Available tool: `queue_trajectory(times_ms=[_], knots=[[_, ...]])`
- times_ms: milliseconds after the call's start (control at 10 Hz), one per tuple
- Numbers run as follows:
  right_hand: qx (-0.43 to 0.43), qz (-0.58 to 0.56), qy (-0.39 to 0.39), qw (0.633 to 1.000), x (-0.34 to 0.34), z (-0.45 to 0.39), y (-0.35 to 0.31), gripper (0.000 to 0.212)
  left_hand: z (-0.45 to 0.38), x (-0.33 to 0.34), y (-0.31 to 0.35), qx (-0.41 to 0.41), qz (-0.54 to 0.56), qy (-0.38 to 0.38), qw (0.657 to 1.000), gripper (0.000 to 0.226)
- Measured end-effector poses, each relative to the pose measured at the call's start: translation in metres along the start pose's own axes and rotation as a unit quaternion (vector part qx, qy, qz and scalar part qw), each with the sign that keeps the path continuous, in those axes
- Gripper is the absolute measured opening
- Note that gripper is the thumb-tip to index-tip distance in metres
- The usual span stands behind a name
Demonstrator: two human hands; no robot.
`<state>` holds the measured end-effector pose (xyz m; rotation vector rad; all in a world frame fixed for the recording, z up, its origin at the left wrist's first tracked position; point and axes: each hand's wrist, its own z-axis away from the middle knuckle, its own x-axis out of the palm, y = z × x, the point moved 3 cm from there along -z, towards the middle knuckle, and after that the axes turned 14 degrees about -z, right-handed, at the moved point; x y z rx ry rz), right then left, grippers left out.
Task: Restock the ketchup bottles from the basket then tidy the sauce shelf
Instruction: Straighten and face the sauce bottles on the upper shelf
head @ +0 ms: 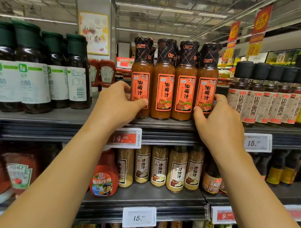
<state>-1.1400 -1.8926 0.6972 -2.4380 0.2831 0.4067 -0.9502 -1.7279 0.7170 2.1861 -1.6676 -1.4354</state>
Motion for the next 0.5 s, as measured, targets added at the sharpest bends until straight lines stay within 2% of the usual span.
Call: queue_trajectory(times_ms=[100, 200, 300, 500], knots=[[0.008, -0.005, 0.012, 1.0, -0.003, 0.005, -0.004, 0.04, 0.0, -0.001, 0.0, -0.006, 0.028, -0.005, 1.0, 0.046], [0.017, -0.008, 0.037, 0.999, -0.01, 0.012, -0.008, 0.027, -0.002, -0.002, -0.004, -0.018, 0.056, 0.001, 0.998, 0.042], [0.04, -0.002, 0.044, 0.998, -0.018, 0.021, -0.011, 0.027, 0.001, -0.005, -0.006, -0.009, 0.073, 0.009, 0.997, 0.033], [0.072, -0.016, 0.063, 0.995, -0.046, 0.051, -0.014, 0.029, 0.012, -0.019, -0.009, -0.023, 0.147, 0.008, 0.989, 0.04]])
